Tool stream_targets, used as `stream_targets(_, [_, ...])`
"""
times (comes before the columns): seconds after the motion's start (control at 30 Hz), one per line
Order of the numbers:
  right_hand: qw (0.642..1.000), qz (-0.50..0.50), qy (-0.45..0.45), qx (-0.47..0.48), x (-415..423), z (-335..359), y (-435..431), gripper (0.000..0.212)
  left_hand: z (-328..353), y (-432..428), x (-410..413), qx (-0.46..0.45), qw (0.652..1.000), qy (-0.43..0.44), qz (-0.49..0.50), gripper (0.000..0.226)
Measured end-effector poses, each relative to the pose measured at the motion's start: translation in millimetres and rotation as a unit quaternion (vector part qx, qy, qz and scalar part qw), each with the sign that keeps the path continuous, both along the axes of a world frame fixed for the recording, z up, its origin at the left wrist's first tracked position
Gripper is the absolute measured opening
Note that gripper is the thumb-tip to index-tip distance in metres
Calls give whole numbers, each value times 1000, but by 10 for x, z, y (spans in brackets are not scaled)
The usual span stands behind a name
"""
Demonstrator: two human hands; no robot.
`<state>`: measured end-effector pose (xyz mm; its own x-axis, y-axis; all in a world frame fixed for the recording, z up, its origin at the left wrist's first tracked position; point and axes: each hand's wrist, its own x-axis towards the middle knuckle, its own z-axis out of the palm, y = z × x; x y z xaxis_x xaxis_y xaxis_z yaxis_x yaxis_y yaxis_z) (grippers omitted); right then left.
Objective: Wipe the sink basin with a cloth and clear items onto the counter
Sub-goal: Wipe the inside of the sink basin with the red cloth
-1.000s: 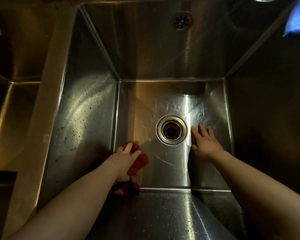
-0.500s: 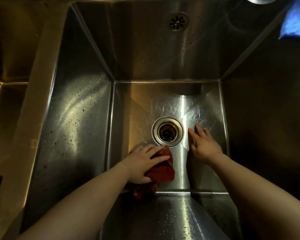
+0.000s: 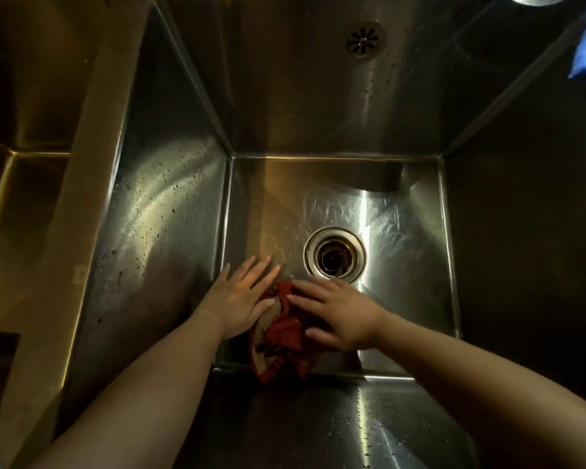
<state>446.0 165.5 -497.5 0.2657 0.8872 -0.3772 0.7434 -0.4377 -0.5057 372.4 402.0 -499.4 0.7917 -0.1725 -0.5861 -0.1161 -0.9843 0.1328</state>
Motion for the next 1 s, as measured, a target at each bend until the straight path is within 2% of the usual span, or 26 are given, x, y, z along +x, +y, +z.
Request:
stream_targets(0.1, [999,10,13,-34,-206,-114,79,97,-13,6,-14,16,999,43,17,59])
stream_targets(0.17, [999,-1,-3,-49,-264,-186,114,103,-17,5,-12,14,998,64,26,56])
stream_targets(0.37, [1000,7,-8,-13,-207,-181,135,72,-45,7,-21,16,998,57,26,54])
stream_targets(0.53, [999,9,-12,-36,-170,-104,20,65,-106,10,-38,26,998,53,25,56])
stream_targets(0.67, [998,-7,-14,-57,-153,-61,-259,69,-169,-9,-73,47,997,57,16,61])
stream_targets(0.77, [998,4,-25,-62,-107,-18,-373,86,-174,-39,-79,60,995,77,5,75])
stream_targets(0.87, [996,57,-42,-58,-125,-17,-262,102,-174,-78,-85,66,995,80,-1,84])
stream_targets(1.0, [988,134,-12,-80,-154,-67,-58,91,-154,-108,-87,76,994,83,-2,86])
